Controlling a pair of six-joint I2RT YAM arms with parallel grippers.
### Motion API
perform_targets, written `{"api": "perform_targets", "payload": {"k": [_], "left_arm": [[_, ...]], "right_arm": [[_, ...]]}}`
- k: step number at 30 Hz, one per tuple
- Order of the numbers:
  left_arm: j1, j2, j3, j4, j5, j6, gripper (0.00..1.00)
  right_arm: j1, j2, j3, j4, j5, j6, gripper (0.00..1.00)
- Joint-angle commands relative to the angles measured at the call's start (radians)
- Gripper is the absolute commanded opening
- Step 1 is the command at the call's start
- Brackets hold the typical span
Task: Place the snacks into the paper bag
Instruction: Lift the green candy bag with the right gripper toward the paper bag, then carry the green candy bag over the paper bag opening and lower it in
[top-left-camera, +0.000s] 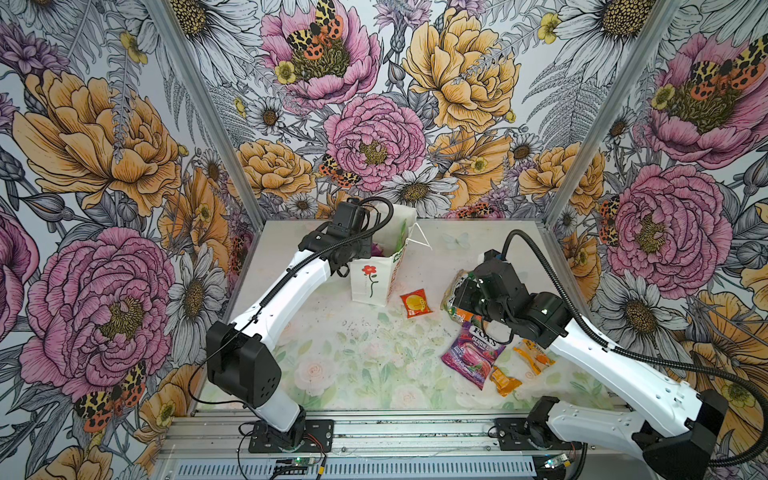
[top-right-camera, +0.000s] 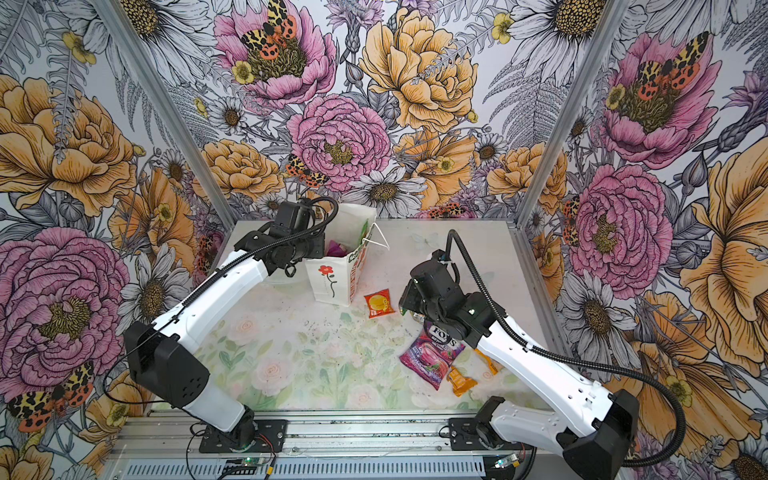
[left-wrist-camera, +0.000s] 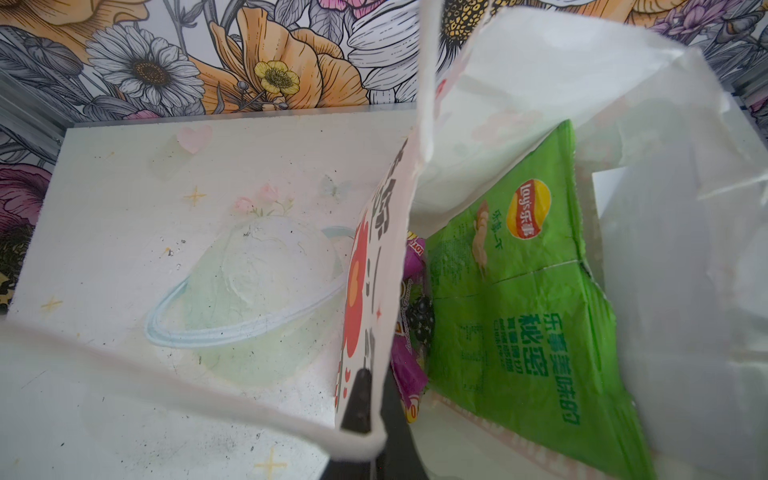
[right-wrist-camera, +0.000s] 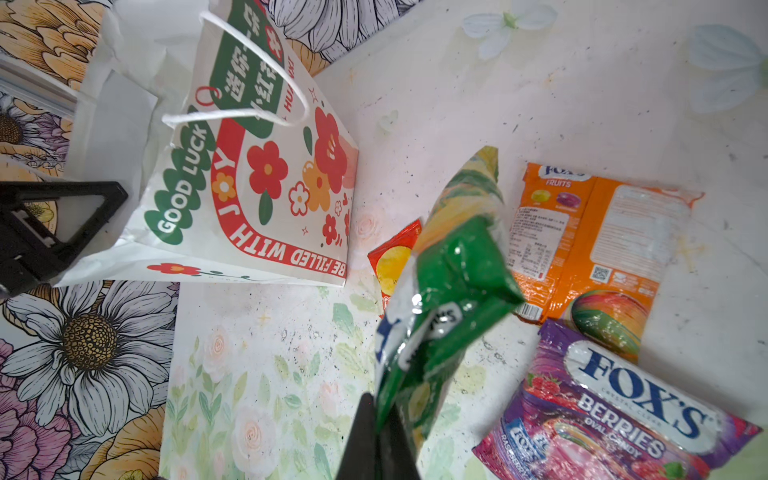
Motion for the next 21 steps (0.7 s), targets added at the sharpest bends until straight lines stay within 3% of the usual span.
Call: {"api": "perform_targets", "payload": {"k": [1,11,21], "left_arm": [[-0.019,-0.05,0.028,0.023,-0.036,0.036,0.0],[-0.083,-0.072,0.02,0.037,-0.079,0.093,0.0],[-0.086,-0.105,0.01,0.054,-0.046,0.089,0.0]], "right_arm": [[-0.023,-0.035,0.062,0.002,0.034,-0.058,0.0],[-0.093,-0.027,0.142,-0.011,0.059,-0.133,0.0],[-0.157,0.015,0.269,-0.021,0.047,-0.197,0.0]]}}
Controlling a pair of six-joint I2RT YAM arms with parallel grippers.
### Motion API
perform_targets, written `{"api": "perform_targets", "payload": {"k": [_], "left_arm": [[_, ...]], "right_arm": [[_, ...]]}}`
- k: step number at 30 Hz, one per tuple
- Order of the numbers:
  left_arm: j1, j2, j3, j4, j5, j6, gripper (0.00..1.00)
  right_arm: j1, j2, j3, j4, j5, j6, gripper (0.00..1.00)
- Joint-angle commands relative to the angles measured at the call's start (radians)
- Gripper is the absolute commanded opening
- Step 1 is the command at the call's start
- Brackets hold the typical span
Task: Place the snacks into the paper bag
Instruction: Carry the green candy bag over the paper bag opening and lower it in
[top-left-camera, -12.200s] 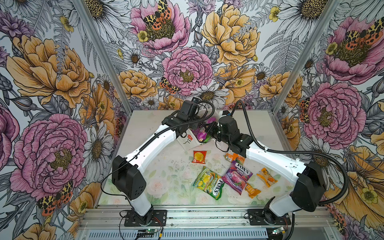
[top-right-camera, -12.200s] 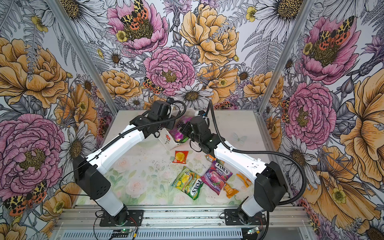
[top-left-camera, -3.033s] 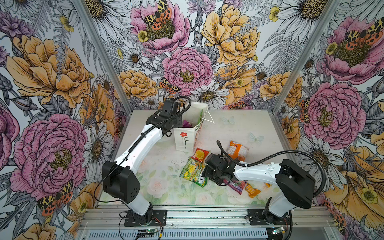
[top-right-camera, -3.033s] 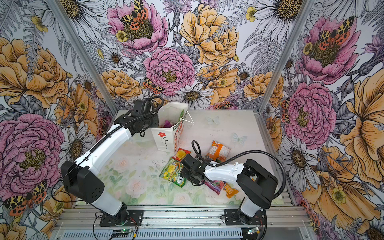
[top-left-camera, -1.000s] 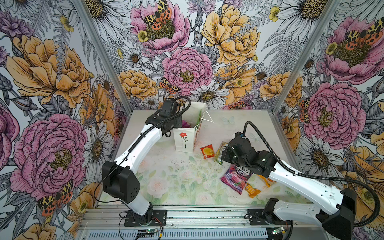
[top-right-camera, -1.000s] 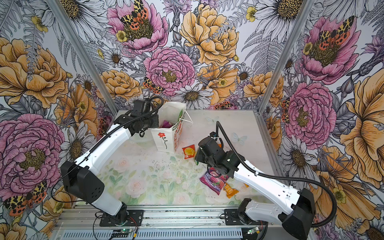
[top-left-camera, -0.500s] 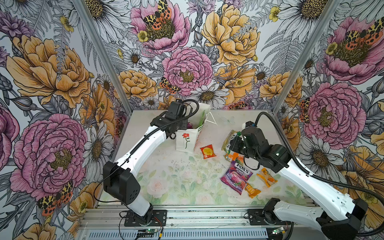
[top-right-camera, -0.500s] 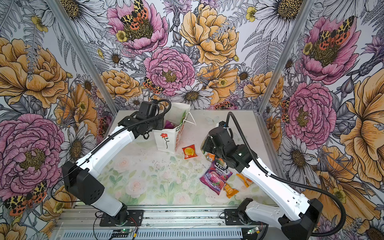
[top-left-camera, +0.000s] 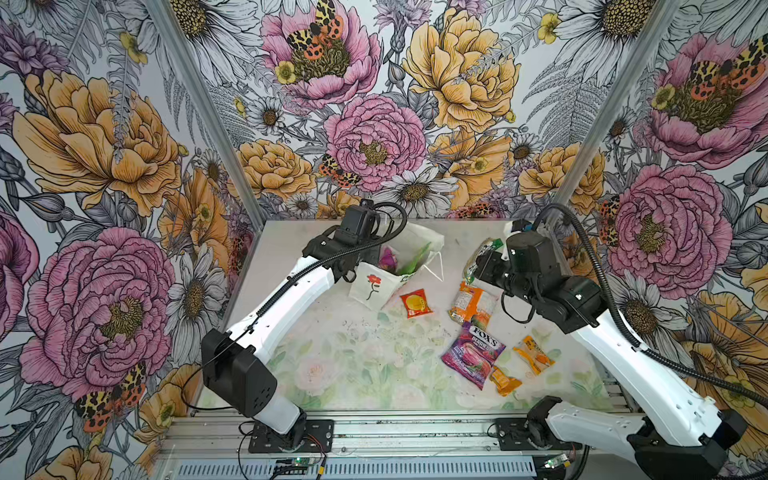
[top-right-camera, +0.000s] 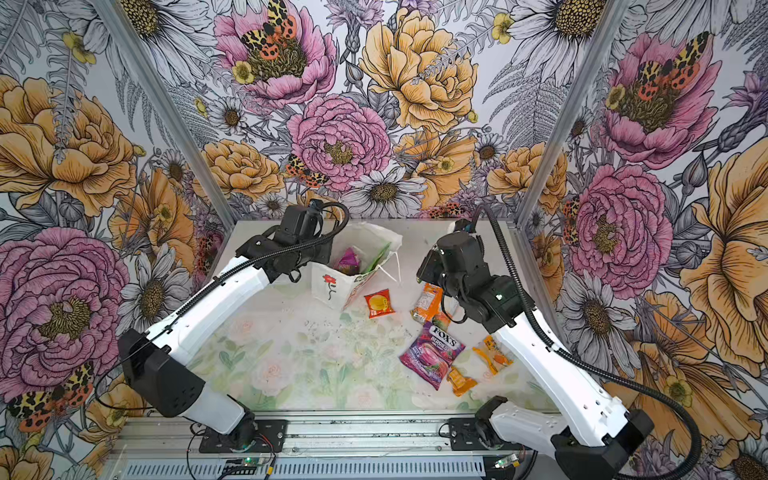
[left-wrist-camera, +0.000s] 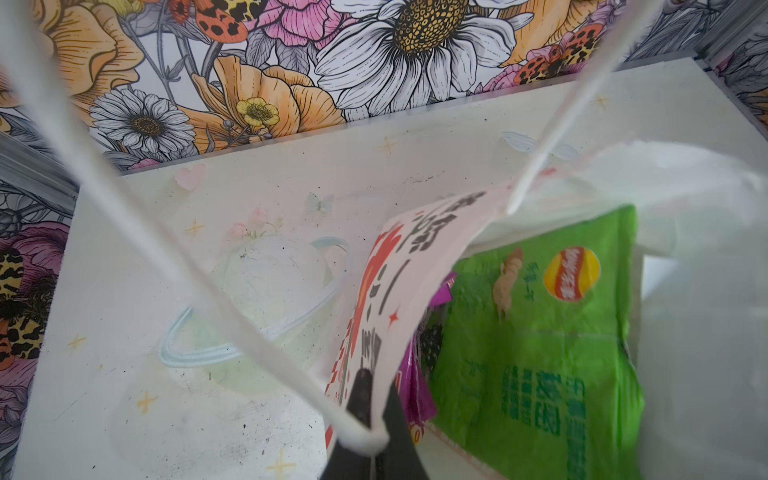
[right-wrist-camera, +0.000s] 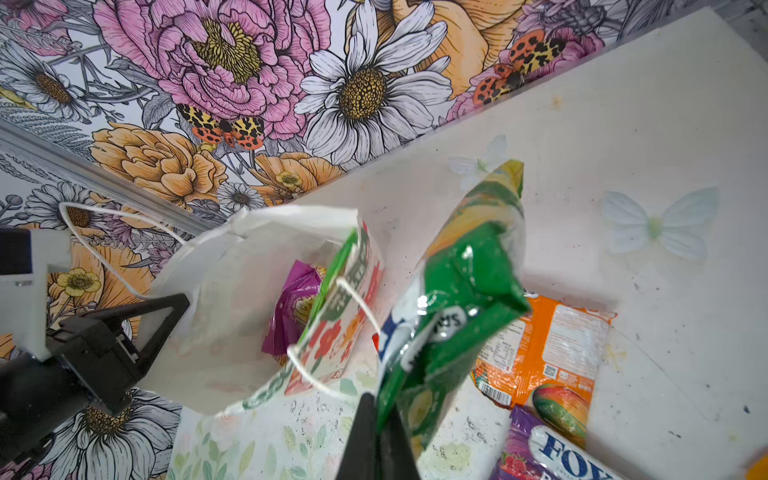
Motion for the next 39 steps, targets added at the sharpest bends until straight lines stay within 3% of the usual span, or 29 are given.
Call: {"api": "perform_targets", "payload": {"k": [1,18,28,39], "left_arm": [[-0.003,-0.053,0.009,0.06,0.009,0.012,0.0],[-0.005,-0.052,0.014,0.058,0.059,0.001,0.0],[-0.008,-0.042,0.012,0.058,0.051,0.003,0.0],[-0.008,-0.041,0.012,0.058,0.053,0.002,0.0]], "right_arm": [[-0.015,0.007,0.051,0.03,0.027,-0.043,0.0],[-0.047,0.098,0.258,0.032,-0.065,-0.055,0.0],[0.091,0.19,0.443,0.026,-0.076,-0.122,0.0],[0.251,0.312,0.531,0.063,-0.142,-0.104,0.0]]}}
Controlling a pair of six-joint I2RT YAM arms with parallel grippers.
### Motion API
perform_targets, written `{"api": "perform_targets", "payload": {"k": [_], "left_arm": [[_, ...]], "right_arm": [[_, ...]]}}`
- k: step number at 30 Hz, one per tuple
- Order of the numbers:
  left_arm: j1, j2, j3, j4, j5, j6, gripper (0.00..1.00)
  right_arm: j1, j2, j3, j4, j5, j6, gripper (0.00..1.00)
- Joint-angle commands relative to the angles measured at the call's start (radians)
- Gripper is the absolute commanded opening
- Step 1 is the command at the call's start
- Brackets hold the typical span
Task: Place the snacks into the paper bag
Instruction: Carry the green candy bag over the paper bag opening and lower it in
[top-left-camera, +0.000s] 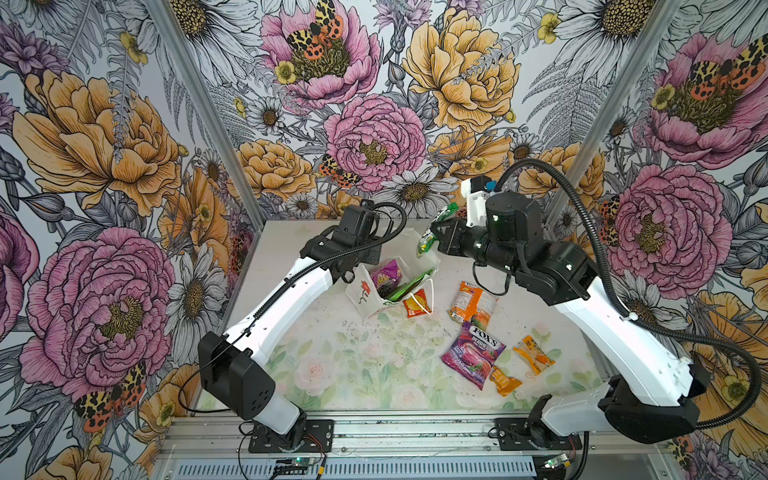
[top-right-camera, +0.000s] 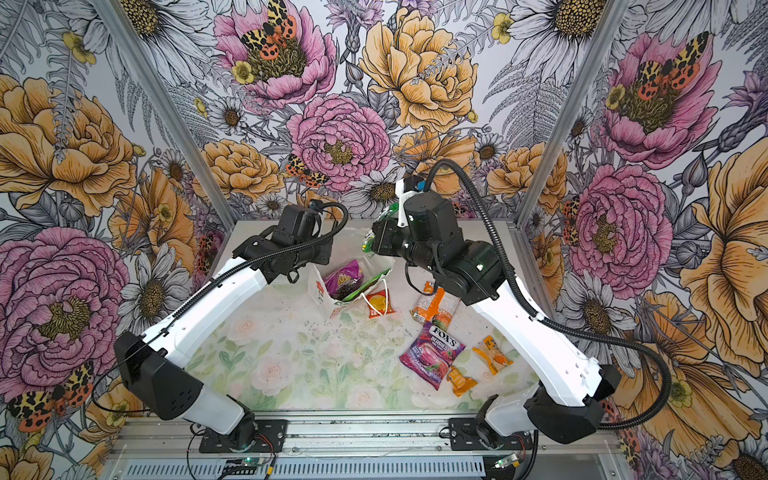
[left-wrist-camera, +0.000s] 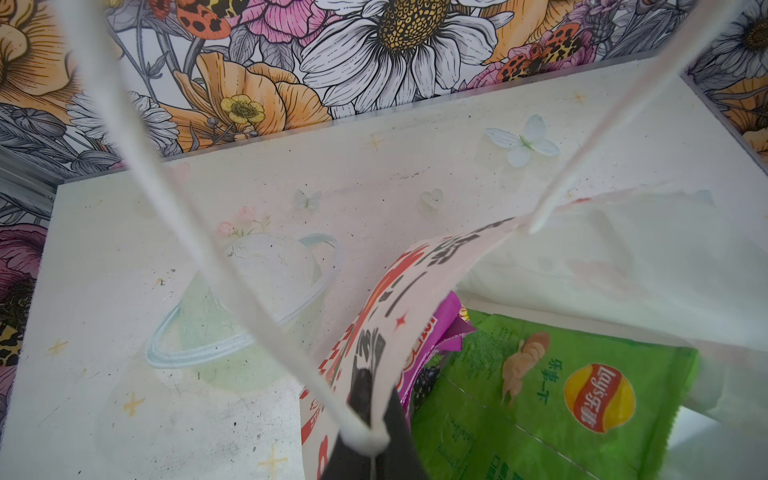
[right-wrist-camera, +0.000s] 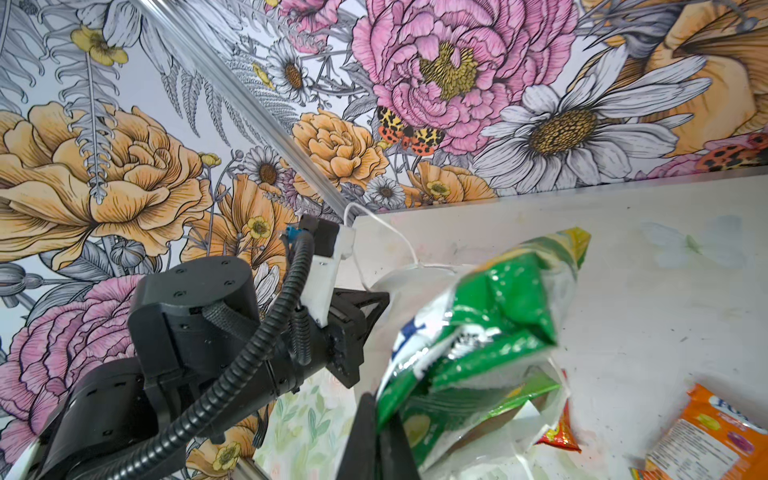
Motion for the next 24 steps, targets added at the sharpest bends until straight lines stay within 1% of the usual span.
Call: {"api": "perform_targets", "payload": {"k": [1,6,8,12,17,19,24], "left_arm": [[-0.007,-0.035,0.012,0.072,0.012,0.0,0.0],[0.008,-0.034,0.012,0.075,0.025,-0.017,0.0],[0.02,-0.031,0.013,0.074,0.064,-0.028,0.0],[0.032,-0.03,0.015,0.073,0.079,-0.038,0.0],[0.048,-0.031,0.014,0.073,0.087,-0.055,0.0],[0.06,-0.027,0.016,0.073,0.111,-0.066,0.0],[0.079,-0.02,0.017,0.071,0.126,-0.085,0.0]], "right_arm": [[0.044,0.037,0.037,0.081,-0.039,-0.001,0.0],[0.081,0.083,0.008,0.128,-0.074,0.028,0.0],[0.085,0.094,-0.015,0.152,-0.084,0.042,0.0],[0.084,0.098,-0.081,0.221,-0.091,0.063,0.0],[0.076,0.132,-0.104,0.242,-0.088,0.059,0.0],[0.072,0.142,-0.117,0.254,-0.088,0.062,0.0],[0.055,0.173,-0.146,0.313,-0.091,0.073,0.0]]}}
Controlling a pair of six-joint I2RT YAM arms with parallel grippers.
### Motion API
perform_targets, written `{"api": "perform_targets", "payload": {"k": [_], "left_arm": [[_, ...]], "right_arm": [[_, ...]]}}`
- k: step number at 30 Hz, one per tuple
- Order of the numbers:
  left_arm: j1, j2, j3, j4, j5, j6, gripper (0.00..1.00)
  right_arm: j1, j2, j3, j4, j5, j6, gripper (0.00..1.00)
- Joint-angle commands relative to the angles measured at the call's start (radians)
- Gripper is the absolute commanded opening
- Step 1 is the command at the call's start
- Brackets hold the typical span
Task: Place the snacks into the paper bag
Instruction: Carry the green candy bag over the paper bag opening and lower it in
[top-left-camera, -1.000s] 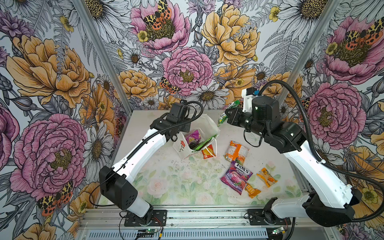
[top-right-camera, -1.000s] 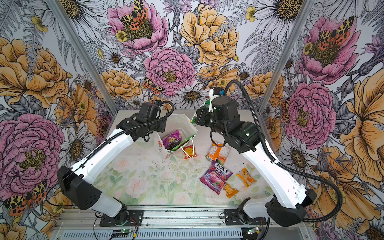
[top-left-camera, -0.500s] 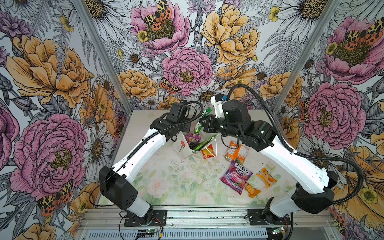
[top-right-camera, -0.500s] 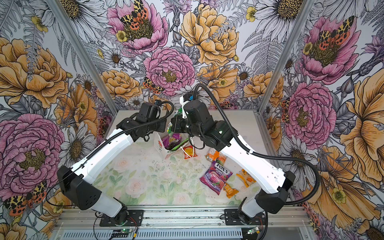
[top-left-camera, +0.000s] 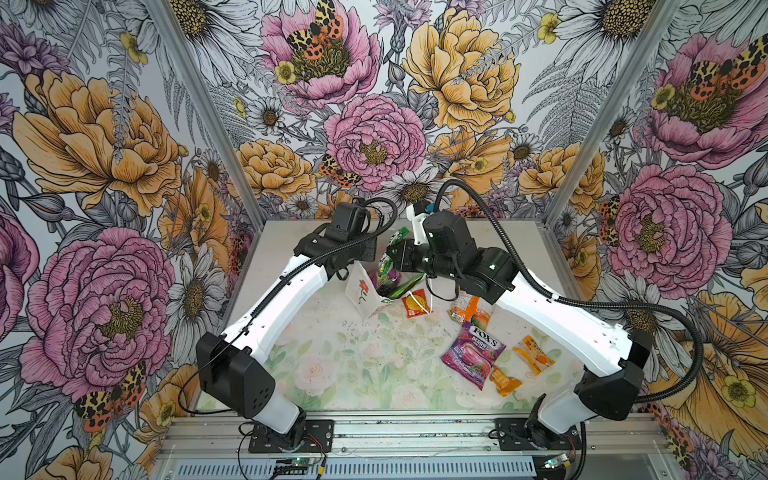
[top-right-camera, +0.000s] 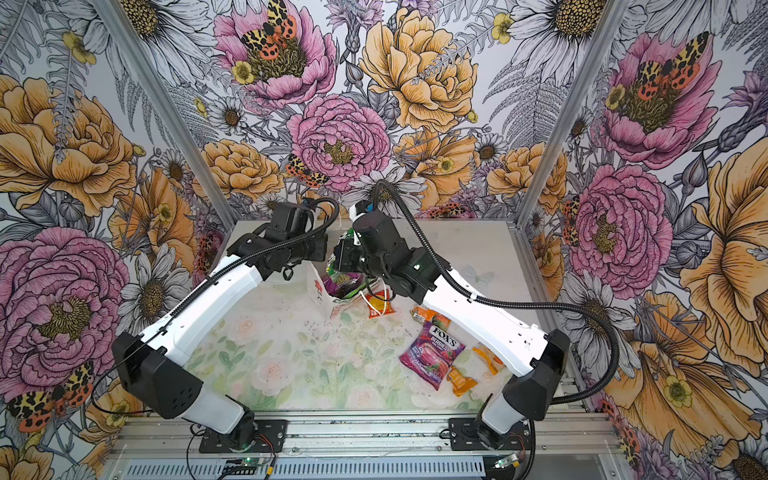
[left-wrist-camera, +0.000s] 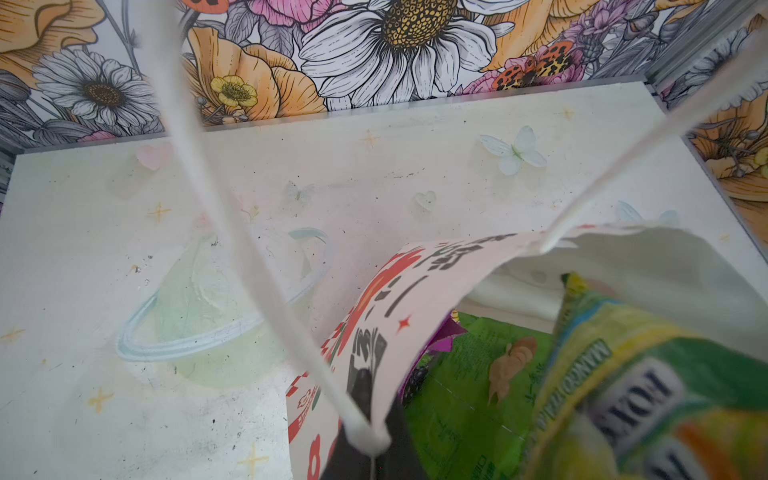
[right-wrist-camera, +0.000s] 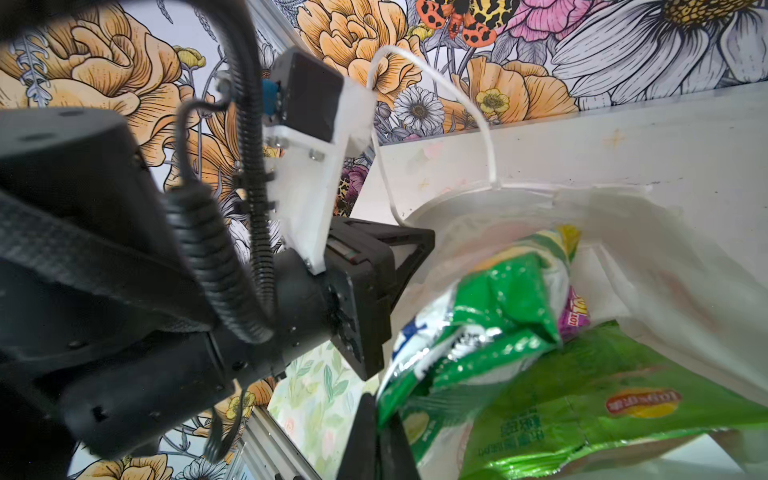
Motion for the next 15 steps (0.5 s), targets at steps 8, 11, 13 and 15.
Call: {"api": "perform_targets", "payload": {"k": [8,11,13,15], "left_arm": [[0.032,-0.004,0.029,0.053,0.043,-0.034,0.0],[0.046,-0.002,0.029,0.053,0.044,-0.047,0.0],[0.048,-0.005,0.025,0.054,0.025,-0.05,0.0],[0.053,-0.005,0.024,0.053,0.021,-0.057,0.0]], "right_arm": [[-0.021,0.091,0.01,0.172,0.007,0.029,0.0],[-0.021,0.109,0.008,0.193,0.048,0.03,0.0],[-0.02,0.124,0.009,0.209,0.076,0.03,0.0],[-0.021,0.144,0.018,0.216,0.09,0.028,0.0]]}}
